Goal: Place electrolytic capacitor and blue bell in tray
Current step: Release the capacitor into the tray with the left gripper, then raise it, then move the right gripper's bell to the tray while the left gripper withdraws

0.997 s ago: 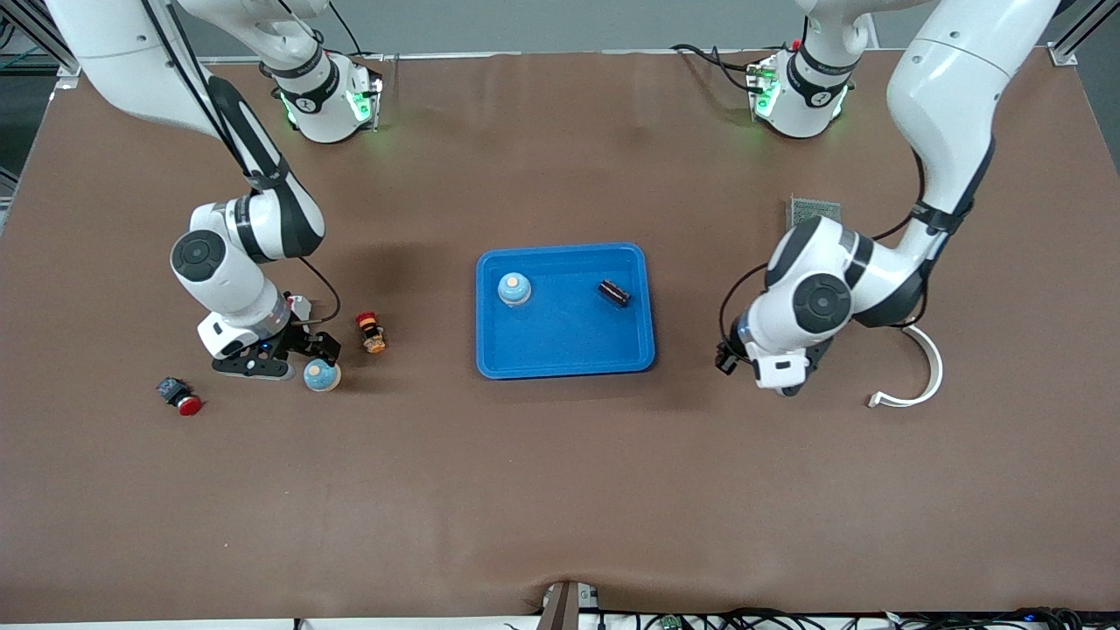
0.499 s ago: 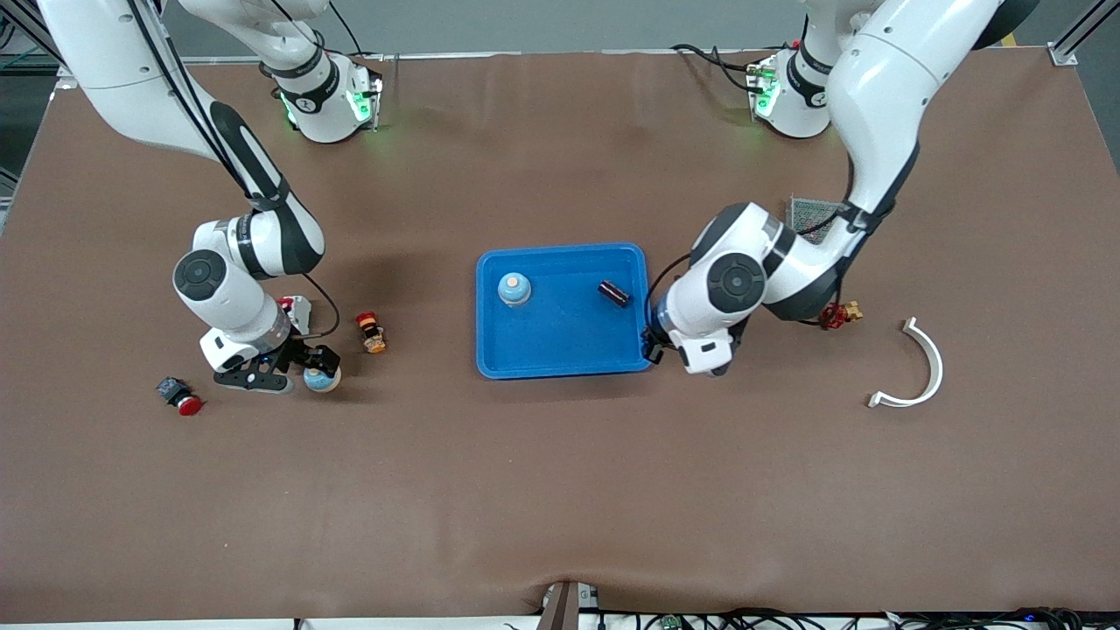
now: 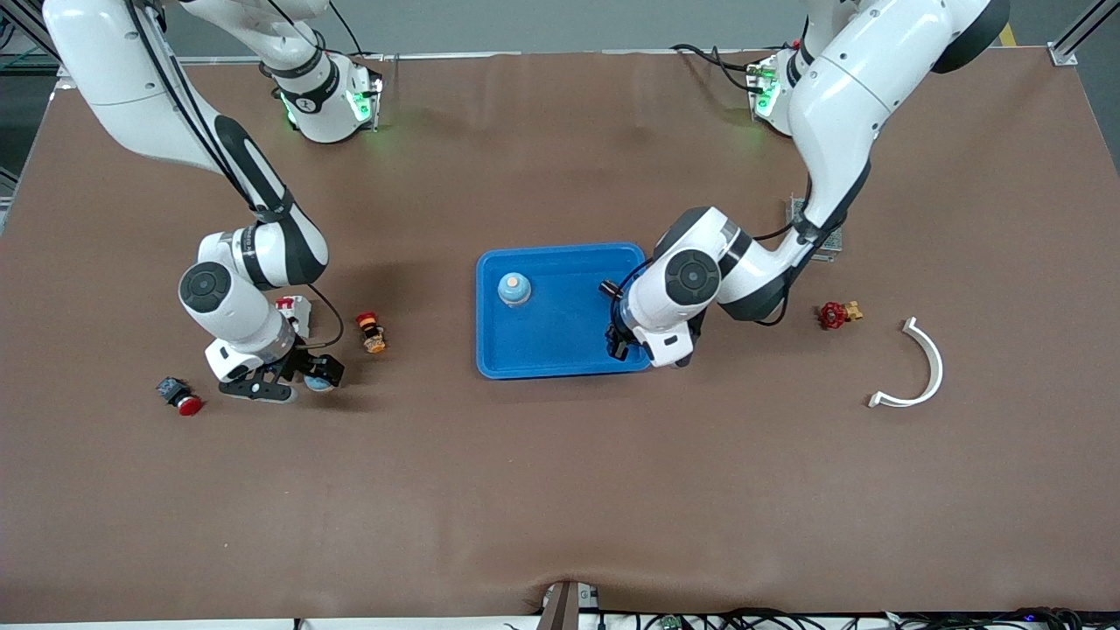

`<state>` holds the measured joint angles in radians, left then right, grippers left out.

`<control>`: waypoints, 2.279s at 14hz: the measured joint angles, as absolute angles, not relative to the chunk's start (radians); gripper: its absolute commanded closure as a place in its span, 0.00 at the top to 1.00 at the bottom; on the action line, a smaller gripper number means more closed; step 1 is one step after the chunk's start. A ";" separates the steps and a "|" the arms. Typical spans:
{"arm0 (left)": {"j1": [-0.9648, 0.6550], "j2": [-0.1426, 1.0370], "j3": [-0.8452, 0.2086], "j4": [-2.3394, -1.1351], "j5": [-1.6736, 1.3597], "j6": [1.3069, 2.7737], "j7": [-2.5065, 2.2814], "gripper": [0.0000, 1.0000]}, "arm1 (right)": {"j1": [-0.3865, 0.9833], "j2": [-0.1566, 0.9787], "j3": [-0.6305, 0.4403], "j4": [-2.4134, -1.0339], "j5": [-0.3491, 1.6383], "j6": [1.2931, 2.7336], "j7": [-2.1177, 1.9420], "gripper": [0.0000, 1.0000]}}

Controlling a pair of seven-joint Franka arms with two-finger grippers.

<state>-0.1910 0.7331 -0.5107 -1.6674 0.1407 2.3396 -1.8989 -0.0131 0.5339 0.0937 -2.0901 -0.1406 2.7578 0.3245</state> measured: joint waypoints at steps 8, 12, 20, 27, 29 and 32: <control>-0.240 0.762 -0.444 -1.665 0.141 2.360 -1.943 0.64 | 0.000 0.541 0.101 -2.089 -0.141 2.757 0.352 1.00; -0.241 0.762 -0.443 -1.651 0.141 2.364 -1.943 1.00 | -0.001 0.554 0.099 -2.089 -0.141 2.756 0.352 1.00; -0.184 0.599 -0.442 -1.610 0.142 2.266 -1.743 1.00 | -0.001 0.556 0.098 -2.088 -0.141 2.751 0.352 0.27; -0.056 0.498 -0.439 -1.609 0.164 2.099 -1.281 1.00 | -0.001 0.541 0.104 -2.057 -0.139 2.638 0.460 0.00; -0.020 0.479 -0.438 -1.584 0.168 2.003 -1.156 1.00 | 0.004 0.530 0.116 -2.049 -0.137 2.625 0.595 0.00; 0.031 0.461 -0.436 -1.495 0.207 1.850 -0.964 1.00 | 0.045 0.520 0.155 -2.023 -0.133 2.612 0.864 0.00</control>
<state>0.0315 0.4611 -0.4362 -1.4950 0.2074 1.8497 -0.9639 0.0449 0.5199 0.1554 -2.0229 -0.1330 2.6117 0.8638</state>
